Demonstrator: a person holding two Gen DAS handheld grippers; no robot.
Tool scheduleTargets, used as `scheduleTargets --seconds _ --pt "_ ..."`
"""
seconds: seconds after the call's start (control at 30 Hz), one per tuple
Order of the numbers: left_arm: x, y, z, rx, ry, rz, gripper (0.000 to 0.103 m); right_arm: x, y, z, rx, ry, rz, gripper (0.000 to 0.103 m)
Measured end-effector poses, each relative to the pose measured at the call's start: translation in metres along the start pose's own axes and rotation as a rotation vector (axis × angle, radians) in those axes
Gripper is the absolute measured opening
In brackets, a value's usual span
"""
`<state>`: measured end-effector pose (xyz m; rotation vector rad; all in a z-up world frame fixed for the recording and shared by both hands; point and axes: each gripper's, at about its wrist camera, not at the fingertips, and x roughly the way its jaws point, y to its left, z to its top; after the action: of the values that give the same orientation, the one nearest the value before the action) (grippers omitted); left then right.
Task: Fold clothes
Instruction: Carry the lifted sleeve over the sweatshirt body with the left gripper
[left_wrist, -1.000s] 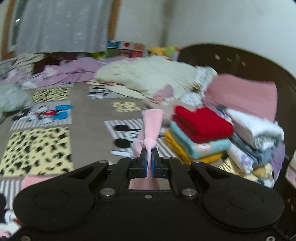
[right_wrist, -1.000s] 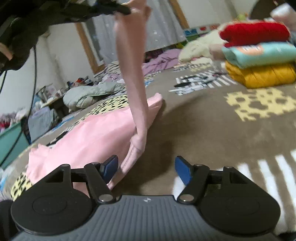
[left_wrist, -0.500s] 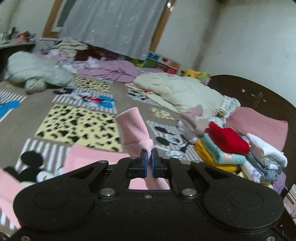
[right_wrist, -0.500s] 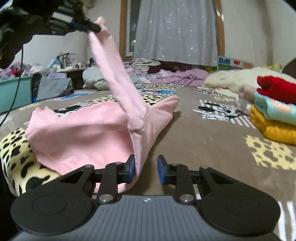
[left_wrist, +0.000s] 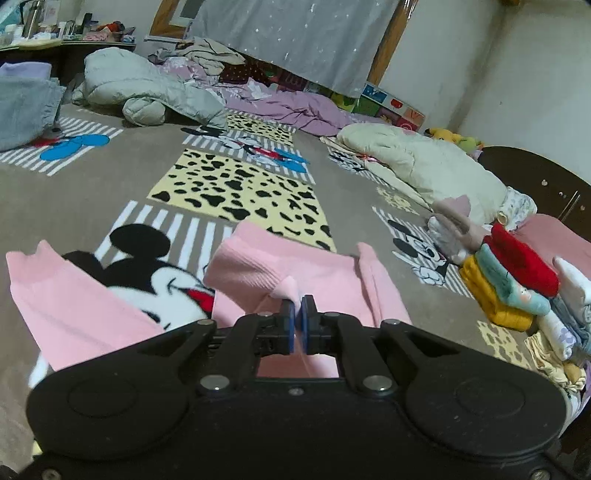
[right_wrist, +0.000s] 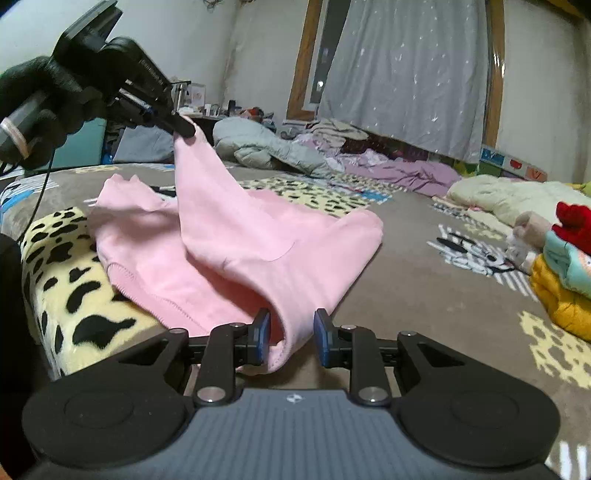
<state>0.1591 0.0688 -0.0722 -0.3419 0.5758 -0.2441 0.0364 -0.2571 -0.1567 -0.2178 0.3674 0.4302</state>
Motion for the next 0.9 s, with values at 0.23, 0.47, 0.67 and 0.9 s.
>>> scheduleTargets --seconds 0.23,0.47,0.67,0.9 --pt "0.006 0.017 -0.004 -0.028 -0.005 0.015 0.002 -0.002 0.005 0.001 -0.019 -0.007 0.038 0.027" --pt "0.012 0.023 0.000 -0.020 -0.002 0.026 0.002 -0.010 0.007 0.002 -0.064 -0.008 0.105 0.041" --pt "0.022 0.036 -0.007 -0.063 0.019 0.055 0.002 -0.001 0.015 -0.002 -0.101 0.076 0.174 0.052" --pt "0.021 0.033 -0.004 -0.077 0.004 0.040 0.002 -0.012 0.003 0.006 0.015 -0.101 0.182 0.064"
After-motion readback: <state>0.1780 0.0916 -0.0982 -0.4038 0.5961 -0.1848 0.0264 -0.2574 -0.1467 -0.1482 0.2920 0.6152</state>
